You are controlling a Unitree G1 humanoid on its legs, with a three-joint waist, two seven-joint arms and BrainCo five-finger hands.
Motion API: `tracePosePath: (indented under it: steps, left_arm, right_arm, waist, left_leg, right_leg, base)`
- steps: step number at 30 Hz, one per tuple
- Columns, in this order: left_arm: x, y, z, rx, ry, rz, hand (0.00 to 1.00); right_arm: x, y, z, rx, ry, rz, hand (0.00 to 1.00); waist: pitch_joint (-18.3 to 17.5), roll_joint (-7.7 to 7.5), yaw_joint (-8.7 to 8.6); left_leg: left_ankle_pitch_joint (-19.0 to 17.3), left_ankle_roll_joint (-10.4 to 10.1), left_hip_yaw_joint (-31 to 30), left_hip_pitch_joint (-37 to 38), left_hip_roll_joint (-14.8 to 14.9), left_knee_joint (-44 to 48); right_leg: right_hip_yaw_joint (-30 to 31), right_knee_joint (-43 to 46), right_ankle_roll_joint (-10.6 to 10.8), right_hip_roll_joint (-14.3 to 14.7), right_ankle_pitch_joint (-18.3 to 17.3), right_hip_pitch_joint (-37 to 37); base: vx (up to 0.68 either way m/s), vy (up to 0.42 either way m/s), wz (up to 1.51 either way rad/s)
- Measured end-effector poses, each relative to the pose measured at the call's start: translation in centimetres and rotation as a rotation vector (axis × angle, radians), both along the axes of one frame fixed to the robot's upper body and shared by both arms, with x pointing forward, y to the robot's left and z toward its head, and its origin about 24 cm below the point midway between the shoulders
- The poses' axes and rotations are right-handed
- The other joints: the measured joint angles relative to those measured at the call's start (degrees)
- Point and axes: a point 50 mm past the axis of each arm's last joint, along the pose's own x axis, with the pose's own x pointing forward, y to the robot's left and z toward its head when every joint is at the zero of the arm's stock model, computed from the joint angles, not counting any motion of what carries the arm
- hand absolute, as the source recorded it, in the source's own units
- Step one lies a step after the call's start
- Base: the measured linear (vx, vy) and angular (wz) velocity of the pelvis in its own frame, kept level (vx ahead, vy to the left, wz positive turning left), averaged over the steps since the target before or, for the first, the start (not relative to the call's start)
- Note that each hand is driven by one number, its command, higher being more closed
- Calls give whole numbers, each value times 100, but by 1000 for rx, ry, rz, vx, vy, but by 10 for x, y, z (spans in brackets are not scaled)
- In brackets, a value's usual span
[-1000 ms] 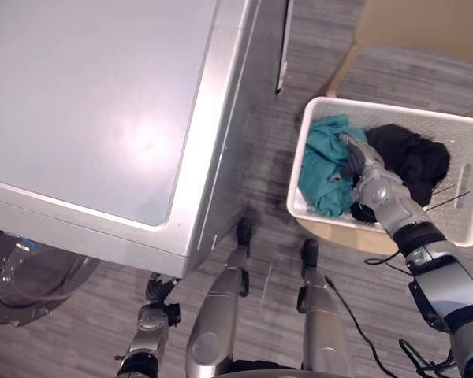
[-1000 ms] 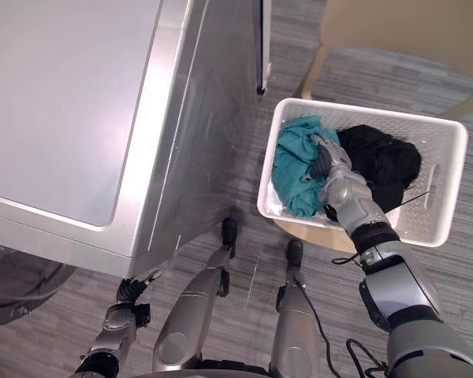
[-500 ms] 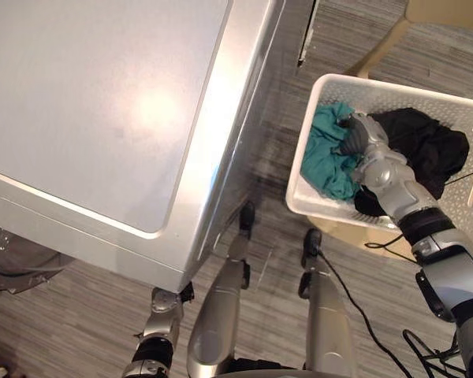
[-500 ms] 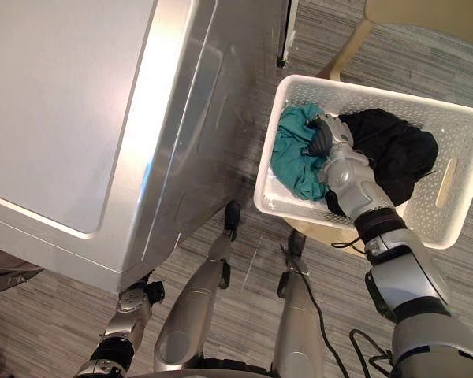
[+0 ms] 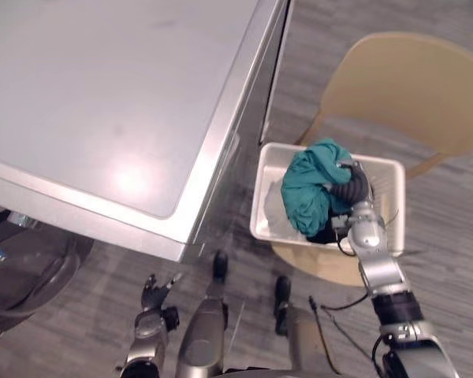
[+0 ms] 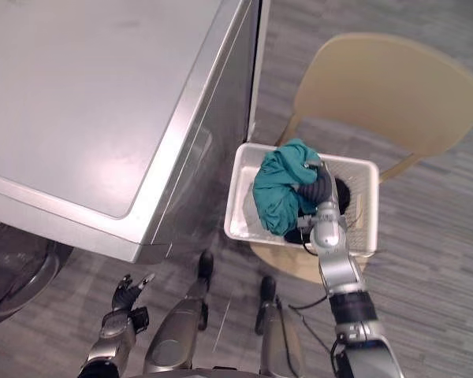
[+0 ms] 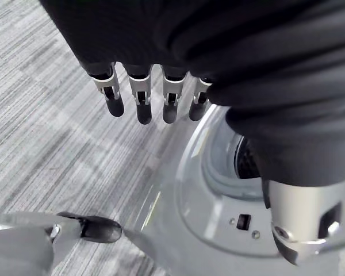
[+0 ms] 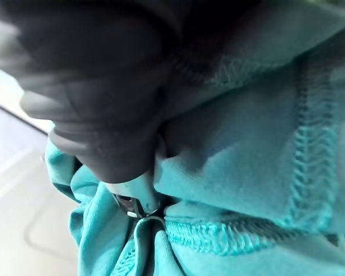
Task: Pick up the laundry basket with both hands and put the clothes into the washing machine.
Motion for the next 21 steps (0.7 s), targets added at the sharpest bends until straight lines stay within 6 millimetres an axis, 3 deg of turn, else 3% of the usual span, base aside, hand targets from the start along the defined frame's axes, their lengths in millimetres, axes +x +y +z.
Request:
tracePosePath:
  steps: [3, 7, 8, 10, 12, 13, 14, 15, 16, 18, 19, 20, 21]
  left_arm:
    - [-15, 7, -4, 3, 31, 39, 0]
    - [-12, 8, -2, 0, 17, 55, 0]
    - [-12, 5, -2, -9, 10, 64, 0]
    - [-7, 3, 2, -19, -27, 83, 0]
    - [1, -1, 11, -20, -87, 79, 0]
    - [5, -2, 18, -15, -127, 77, 0]
    - [9, -3, 22, -13, -151, 73, 0]
    - [15, -10, 30, -24, -207, 66, 0]
    - [17, -16, 32, -37, -225, 62, 0]
    - [18, -31, 40, -85, -285, 51, 0]
    - [19, -37, 41, -101, -295, 46, 0]
    - [23, -48, 43, -131, -307, 10, 0]
    - [25, -52, 49, -140, -336, -13, 0]
  right_arm:
    - [-9, 11, -4, 142, -31, 26, 100]
    - [-22, 19, -1, 276, -88, 57, 100]
    - [-24, 20, -3, 298, -85, 58, 100]
    - [-28, 24, 0, 324, -106, 67, 100]
    - [-38, 29, 8, 321, -150, 94, 100]
    - [-38, 37, 15, 318, -185, 137, 100]
    - [-39, 40, 20, 317, -205, 155, 100]
    - [-38, 45, 28, 313, -239, 185, 100]
    - [-37, 46, 29, 308, -245, 191, 100]
    - [-35, 43, 32, 276, -248, 202, 100]
    - [-35, 40, 31, 258, -241, 198, 100]
    - [-33, 31, 26, 228, -217, 176, 100]
    - [-29, 23, 21, 209, -188, 155, 100]
  waist:
    - [-255, 32, -11]
    - [-295, 66, -69]
    - [-298, 88, -118]
    - [-280, 128, -152]
    - [-310, 150, -118]
    - [-364, 79, -98]
    - [-370, 80, -22]
    - [-431, 146, 146]
    - [-474, 225, 182]
    - [-510, 547, 170]
    - [-493, 667, 139]
    - [-467, 722, 3]
    - [-478, 691, 3]
  left_leg:
    - [-125, 33, 338, 339, 14, 0]
    - [-219, 65, 502, 422, 42, 151]
    - [-348, 173, 483, 281, 114, 467]
    - [-450, 204, 306, 172, 155, 819]
    - [-577, 191, -12, -45, 77, 1250]
    - [-593, 166, -176, -260, 41, 1496]
    - [-592, 154, -234, -405, 31, 1625]
    - [-492, 7, -354, -802, 62, 1857]
    - [-424, -62, -442, -961, 99, 1872]
    - [-182, -11, -815, -1295, 211, 1525]
    - [-230, 15, -804, -1296, 299, 1315]
    - [-503, 162, -531, -1306, 394, 1067]
    - [-495, 157, -32, -1253, 393, 1207]
  right_leg:
    - [346, -226, 33, 20, 163, 258]
    - [501, -110, 42, 30, 218, 329]
    - [493, 0, 156, 46, 210, 348]
    - [519, 1685, 101, 14, -471, 38]
    - [773, 3331, 378, -107, -979, 77]
    - [957, 3470, 428, -84, -1094, 277]
    - [1035, 3331, 379, -63, -1154, 391]
    - [1014, 2658, 91, 35, -1654, 617]
    - [878, 2414, -40, 81, -1832, 653]
    - [344, 2007, -347, 335, -2212, 622]
    - [132, 1965, -407, 401, -2196, 610]
    - [-309, 1830, -607, 337, -2082, 588]
    - [-565, 1785, -735, 214, -1939, 530]
  base:
    - [60, 16, -60]
    - [5, 7, -27]
    - [-54, -4, 22]
    - [-67, -20, 46]
    - [-121, -146, 80]
    - [-169, -231, 69]
    - [-320, -338, 54]
    - [-319, -293, 37]
    - [-352, -294, 45]
    - [-379, -264, 80]
    - [-520, -308, 149]
    - [-417, -211, 158]
    - [-371, -172, 151]
